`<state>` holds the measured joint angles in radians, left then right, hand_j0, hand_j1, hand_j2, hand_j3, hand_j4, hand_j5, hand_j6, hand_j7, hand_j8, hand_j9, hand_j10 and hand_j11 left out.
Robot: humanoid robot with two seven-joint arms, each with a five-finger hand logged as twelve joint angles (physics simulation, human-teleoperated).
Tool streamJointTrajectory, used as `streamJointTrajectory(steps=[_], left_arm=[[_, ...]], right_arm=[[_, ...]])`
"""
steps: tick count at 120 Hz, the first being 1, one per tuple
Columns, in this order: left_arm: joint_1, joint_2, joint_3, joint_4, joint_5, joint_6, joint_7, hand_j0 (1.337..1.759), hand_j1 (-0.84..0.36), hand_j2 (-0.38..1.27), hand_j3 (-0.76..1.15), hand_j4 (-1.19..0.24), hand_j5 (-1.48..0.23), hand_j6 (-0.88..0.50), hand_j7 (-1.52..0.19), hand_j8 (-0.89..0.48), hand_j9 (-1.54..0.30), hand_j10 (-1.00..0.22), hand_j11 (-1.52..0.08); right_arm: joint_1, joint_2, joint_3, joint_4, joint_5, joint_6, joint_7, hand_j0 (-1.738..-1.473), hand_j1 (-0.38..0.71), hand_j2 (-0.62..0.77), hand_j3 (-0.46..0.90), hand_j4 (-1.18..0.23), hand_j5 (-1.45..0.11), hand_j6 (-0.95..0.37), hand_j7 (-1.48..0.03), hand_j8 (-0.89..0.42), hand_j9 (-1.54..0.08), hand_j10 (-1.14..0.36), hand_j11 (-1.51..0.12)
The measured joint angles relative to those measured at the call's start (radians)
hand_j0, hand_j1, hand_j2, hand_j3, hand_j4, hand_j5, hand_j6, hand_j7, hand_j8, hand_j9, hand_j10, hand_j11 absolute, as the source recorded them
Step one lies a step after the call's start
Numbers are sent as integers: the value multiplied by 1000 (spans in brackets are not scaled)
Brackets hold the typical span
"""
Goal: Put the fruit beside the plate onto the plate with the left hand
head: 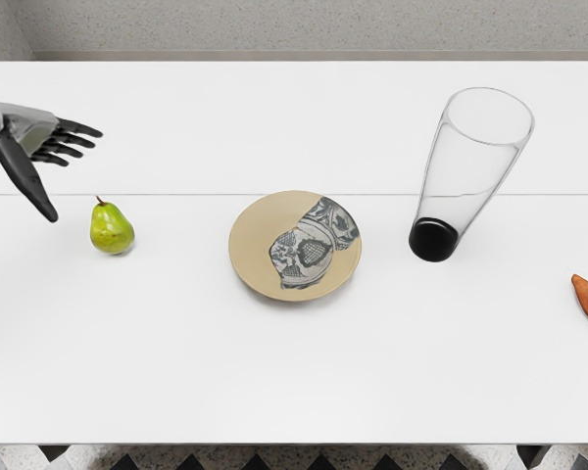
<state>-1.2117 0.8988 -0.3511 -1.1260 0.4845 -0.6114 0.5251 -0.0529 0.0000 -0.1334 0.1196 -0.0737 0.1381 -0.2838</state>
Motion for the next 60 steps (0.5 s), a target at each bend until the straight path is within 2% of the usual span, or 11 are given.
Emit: streamJointTrajectory(steps=[22,33,45,60], left_arm=[[-11,-10,-11,-3,1,0,3,1658,326,4,0,-25,-27,-26,-27,-25,-27,-24,-26],[-58,-33,-14,-5,34,0,30,1658,325,4,0,-25,-27,-26,-27,-25,-27,-24,-26],[-71,-76,-12,-4,140,0,63,1658,325,4,0,-24,-27,-25,-27,-25,-27,-24,-27],[-66,-128,-4,-7,284,0,79,1658,325,4,0,-25,-27,-26,-27,-25,-27,-24,-27]], right_arm=[[-1,0,0,-1,0,0,-1,-1658,-349,0,0,0,0,0,0,0,0,0,0],[-1,0,0,-1,0,0,-1,-1658,-349,0,0,0,0,0,0,0,0,0,0],[-1,0,0,-1,0,0,-1,-1658,-349,0,0,0,0,0,0,0,0,0,0],[-1,0,0,-1,0,0,-2,-1658,-349,0,0,0,0,0,0,0,0,0,0]])
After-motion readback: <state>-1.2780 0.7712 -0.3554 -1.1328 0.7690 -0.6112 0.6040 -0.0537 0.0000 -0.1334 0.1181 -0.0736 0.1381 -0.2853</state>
